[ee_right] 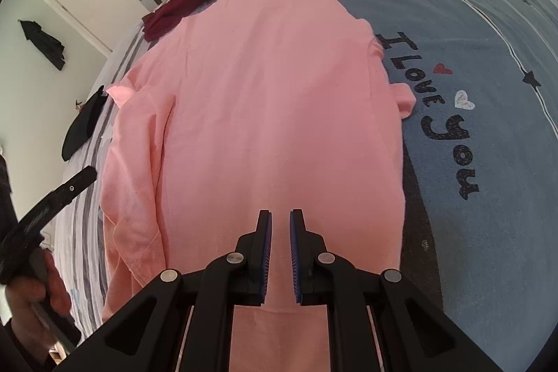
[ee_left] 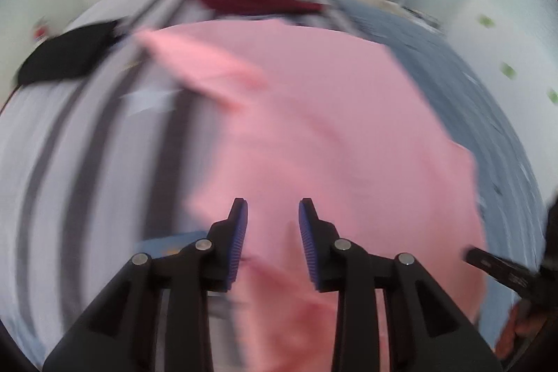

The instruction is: Fold clothes

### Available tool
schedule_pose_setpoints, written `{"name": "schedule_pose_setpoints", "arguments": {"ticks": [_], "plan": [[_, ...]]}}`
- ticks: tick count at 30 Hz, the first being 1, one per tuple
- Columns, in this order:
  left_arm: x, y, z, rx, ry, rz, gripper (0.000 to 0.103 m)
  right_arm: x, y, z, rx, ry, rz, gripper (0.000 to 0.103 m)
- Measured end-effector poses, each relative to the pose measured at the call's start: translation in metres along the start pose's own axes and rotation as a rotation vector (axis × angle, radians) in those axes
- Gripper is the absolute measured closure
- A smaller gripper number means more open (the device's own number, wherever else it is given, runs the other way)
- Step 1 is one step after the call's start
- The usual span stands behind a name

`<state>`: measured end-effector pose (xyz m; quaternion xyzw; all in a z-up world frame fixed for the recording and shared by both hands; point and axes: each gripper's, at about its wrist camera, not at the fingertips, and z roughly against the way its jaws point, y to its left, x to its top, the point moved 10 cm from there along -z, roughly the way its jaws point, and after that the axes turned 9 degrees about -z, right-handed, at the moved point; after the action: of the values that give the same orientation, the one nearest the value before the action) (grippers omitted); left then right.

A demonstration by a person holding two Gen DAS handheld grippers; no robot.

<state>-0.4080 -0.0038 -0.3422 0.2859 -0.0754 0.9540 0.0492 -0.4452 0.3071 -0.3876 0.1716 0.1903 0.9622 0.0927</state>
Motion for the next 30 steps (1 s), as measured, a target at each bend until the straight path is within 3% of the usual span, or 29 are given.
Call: {"name": "schedule_pose_setpoints", "arguments": {"ticks": [3, 8, 15, 16, 18, 21, 30], "plan": [[-0.004, 0.030, -0.005, -0.016, 0.030, 0.080, 0.076, -0.002, 0.002, -0.003, 0.006, 0.003, 0.004, 0.093], [-0.014, 0.036, -0.028, -0.164, 0.101, 0.192, 0.070, -0.007, 0.007, -0.009, 0.010, 0.013, 0.017, 0.093], [-0.026, 0.035, -0.041, -0.205, 0.141, 0.254, 0.069, -0.010, 0.016, -0.015, 0.006, 0.022, 0.044, 0.093], [-0.025, 0.036, -0.041, -0.204, 0.133, 0.253, 0.070, -0.010, 0.017, -0.016, 0.006, 0.023, 0.048, 0.093], [-0.019, 0.037, -0.036, -0.184, 0.100, 0.231, 0.087, -0.010, 0.018, -0.017, 0.002, 0.021, 0.055, 0.093], [-0.009, 0.038, -0.025, -0.155, 0.052, 0.179, 0.101, -0.009, 0.020, -0.017, 0.004, 0.014, 0.052, 0.093], [0.009, 0.064, 0.021, -0.062, -0.045, 0.096, 0.102, -0.011, 0.024, -0.018, -0.010, 0.007, 0.057, 0.093]]}}
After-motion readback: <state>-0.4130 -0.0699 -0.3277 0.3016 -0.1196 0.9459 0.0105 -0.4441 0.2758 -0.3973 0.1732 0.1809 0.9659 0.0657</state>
